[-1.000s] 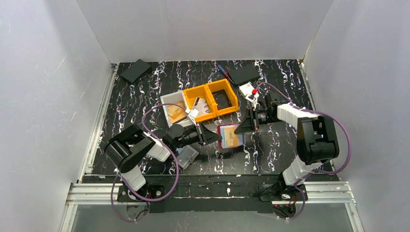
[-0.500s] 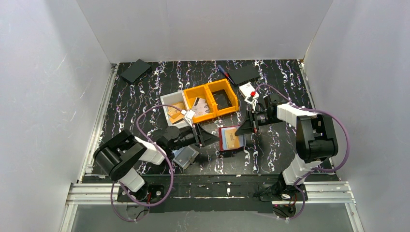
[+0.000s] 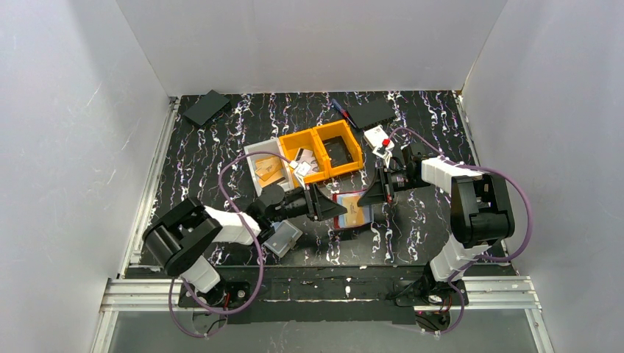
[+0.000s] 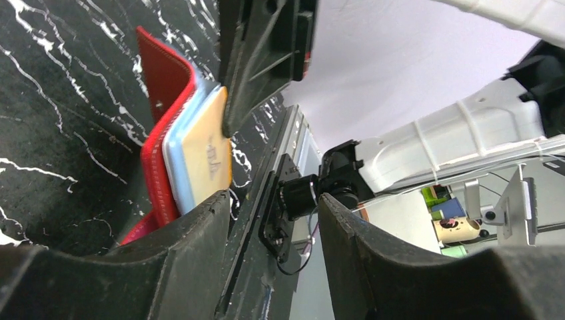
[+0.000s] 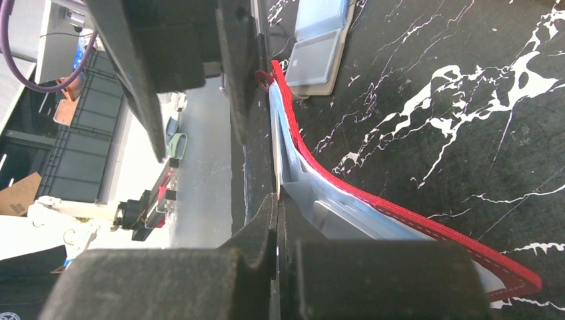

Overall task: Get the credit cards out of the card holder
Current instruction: Remove the credit card from the card holder.

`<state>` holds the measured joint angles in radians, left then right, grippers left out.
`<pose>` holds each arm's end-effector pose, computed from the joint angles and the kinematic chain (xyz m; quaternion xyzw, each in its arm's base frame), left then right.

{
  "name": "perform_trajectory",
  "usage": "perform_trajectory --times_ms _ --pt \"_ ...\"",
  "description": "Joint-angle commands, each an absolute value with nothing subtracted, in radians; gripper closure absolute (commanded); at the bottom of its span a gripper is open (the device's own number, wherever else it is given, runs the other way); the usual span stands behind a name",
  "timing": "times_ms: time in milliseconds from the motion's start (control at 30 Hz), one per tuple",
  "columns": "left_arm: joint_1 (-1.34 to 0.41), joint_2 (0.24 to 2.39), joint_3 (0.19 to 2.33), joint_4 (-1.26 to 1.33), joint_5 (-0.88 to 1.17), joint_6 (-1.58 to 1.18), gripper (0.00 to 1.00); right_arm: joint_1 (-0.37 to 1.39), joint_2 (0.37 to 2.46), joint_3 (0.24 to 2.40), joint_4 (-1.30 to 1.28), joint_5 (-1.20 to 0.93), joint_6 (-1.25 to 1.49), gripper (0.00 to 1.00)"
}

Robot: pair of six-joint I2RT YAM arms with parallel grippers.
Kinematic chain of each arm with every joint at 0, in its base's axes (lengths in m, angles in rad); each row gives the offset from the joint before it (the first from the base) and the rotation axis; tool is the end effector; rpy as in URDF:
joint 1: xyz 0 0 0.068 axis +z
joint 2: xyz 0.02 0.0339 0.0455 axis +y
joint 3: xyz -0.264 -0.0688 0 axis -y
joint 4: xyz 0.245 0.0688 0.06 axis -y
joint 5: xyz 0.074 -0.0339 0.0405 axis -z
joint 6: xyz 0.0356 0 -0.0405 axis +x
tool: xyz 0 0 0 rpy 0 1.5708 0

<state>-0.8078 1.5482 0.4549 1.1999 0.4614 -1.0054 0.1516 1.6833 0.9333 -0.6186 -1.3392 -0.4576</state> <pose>0.1856 -0.2171 0.1987 0.1051 0.6643 -0.6644 0.3260 0.2778 0.0775 0.1722 -0.2937 0.7254 0.5982 0.1723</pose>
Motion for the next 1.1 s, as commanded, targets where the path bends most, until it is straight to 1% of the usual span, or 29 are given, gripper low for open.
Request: perform_trajectory --times_ms 0,167,467,633,733,867,1000,1067 --pt "-0.82 1.614 0.512 1.181 0.485 -1.003 0.5 0.147 1.662 0.949 -0.584 -1.408 -0.427 0.99" --pt "-0.82 1.649 0.519 1.157 0.46 -1.003 0.49 0.144 1.656 0.948 -0.575 -1.416 -0.417 0.99" --pt "-0.82 1.641 0.519 1.088 0.442 -0.968 0.48 0.14 1.651 0.941 -0.553 -1.429 -0.394 0.99" --pt "-0.82 1.666 0.559 1.085 0.469 -0.973 0.49 0.14 1.645 0.908 -0.448 -1.461 -0.293 0.99" --pt "-0.821 1.679 0.579 1.085 0.484 -0.976 0.53 0.14 1.649 0.905 -0.431 -1.463 -0.278 0.99" --pt "-0.82 1.691 0.59 1.089 0.501 -0.981 0.66 0.14 1.656 0.905 -0.431 -1.436 -0.278 0.99" --pt "-0.817 1.698 0.59 1.1 0.504 -0.994 0.75 0.14 1.655 0.905 -0.433 -1.409 -0.281 0.99" --pt "-0.814 1.694 0.583 1.106 0.503 -0.999 0.78 0.14 1.655 0.904 -0.434 -1.404 -0.284 0.99"
